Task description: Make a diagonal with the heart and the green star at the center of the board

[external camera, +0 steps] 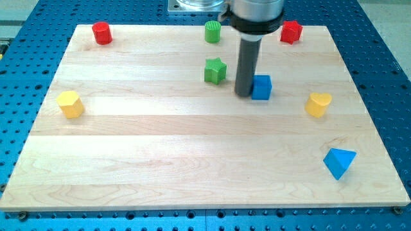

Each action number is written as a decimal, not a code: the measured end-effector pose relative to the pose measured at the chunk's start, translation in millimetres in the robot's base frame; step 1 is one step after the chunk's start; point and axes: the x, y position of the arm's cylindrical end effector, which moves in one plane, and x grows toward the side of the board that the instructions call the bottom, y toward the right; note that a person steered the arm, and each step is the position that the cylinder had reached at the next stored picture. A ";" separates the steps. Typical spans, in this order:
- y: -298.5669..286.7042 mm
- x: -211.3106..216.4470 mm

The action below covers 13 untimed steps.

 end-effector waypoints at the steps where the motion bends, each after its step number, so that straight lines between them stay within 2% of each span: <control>1: 56.2 -4.7; 2: 109.1 -1.8; 3: 105.5 -0.1; 4: 93.0 19.5; 5: 98.3 60.5; 6: 70.0 75.6; 7: 114.3 115.0; 8: 192.7 107.9; 9: 176.7 65.8; 10: 101.7 73.1; 11: 73.7 74.5; 13: 74.4 81.7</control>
